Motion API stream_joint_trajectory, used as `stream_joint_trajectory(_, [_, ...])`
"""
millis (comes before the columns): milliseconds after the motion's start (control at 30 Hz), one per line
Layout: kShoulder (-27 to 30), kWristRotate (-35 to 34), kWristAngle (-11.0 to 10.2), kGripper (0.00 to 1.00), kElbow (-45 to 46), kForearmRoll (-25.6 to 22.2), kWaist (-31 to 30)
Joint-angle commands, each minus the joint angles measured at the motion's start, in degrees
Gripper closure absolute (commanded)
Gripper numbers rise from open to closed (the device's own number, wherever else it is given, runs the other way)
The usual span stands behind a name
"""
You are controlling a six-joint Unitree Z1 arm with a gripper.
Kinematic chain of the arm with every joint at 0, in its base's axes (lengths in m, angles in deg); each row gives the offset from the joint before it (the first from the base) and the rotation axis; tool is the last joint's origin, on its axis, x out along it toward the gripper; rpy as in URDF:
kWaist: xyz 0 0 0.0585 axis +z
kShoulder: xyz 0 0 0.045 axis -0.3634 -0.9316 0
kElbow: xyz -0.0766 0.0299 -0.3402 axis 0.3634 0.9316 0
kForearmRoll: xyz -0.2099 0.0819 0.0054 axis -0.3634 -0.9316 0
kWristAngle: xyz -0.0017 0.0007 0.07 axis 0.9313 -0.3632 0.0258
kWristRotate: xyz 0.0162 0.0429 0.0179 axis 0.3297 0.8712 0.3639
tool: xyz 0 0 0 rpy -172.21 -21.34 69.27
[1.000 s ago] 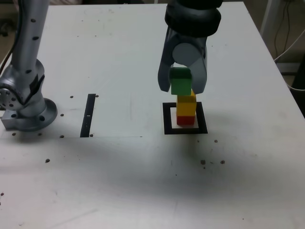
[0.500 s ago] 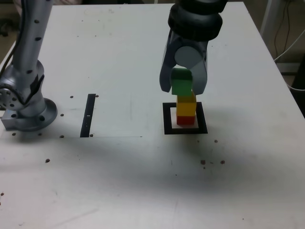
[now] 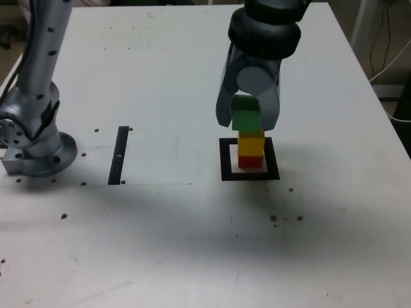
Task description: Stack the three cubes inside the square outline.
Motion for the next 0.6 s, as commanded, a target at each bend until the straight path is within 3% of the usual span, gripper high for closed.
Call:
stream_joint_trajectory(0, [-0.2,0.2,-0.1,0.63,-0.3,-0.4,0.1])
stream_joint_trajectory(567, [-1.2,1.0,0.0,0.62,-0.7,1.2,0.1])
